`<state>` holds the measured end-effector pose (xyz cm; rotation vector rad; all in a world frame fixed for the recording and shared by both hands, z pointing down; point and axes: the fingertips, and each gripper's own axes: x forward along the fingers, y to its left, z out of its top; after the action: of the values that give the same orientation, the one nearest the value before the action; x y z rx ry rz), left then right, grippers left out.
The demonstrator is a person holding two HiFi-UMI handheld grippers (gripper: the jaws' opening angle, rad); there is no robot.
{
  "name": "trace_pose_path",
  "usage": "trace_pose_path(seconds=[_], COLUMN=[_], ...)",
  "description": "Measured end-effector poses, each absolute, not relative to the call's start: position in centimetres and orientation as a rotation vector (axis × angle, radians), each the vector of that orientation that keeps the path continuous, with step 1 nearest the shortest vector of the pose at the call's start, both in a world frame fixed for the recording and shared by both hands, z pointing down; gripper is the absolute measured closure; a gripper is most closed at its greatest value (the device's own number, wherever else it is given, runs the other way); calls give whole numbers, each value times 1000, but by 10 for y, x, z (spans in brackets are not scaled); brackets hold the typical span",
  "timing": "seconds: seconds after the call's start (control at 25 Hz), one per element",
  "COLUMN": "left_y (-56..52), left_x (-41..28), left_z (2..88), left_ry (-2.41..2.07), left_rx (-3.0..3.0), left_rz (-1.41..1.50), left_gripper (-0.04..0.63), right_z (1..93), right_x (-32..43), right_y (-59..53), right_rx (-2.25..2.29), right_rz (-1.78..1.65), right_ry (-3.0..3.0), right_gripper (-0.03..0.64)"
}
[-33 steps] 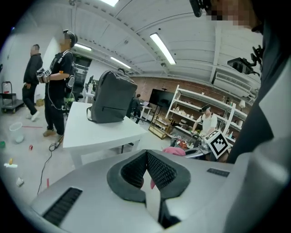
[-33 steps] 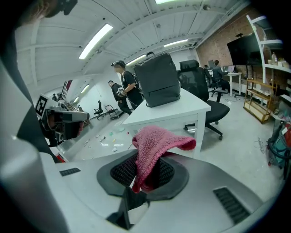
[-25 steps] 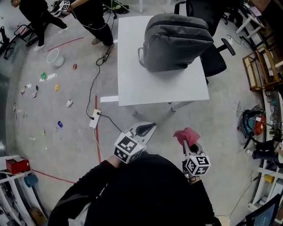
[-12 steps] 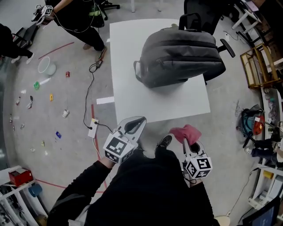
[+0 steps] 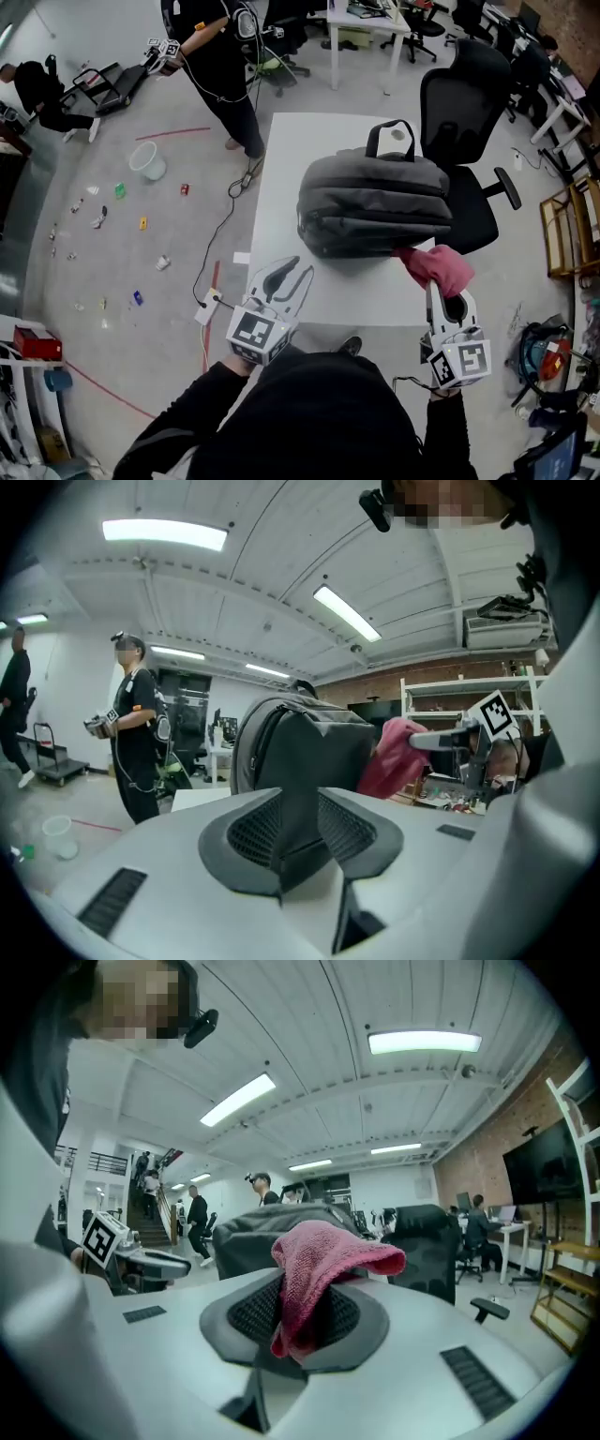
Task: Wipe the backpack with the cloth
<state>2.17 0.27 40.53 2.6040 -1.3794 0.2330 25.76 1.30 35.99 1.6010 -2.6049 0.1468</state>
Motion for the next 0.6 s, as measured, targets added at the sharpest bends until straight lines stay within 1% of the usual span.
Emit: trace_pose_path(seconds=[0.08, 0.16, 0.28, 0.44, 0.6], left_y=[-8, -15, -23, -37, -51], left_x=[28, 33, 33, 25, 31], left_z=[396, 387, 391, 403, 393], left_ry=[-1457, -1525, -1580, -1590, -1507], left_rx=[2591, 2580, 2555, 2521, 2609], left_rz=[232, 234, 276, 323, 318], left_gripper=[460, 446, 443, 443, 443], right_z=[320, 295, 282, 286, 287], right_x=[261, 263, 267, 273, 255], right_y=[-9, -23, -41, -59, -74], right_rx=[1556, 1508, 1494, 1525, 1512], right_rz=[44, -34, -83, -91, -218], right_ry=[-2684, -2742, -2770, -2723, -2581], right_gripper=[551, 551, 551, 551, 551])
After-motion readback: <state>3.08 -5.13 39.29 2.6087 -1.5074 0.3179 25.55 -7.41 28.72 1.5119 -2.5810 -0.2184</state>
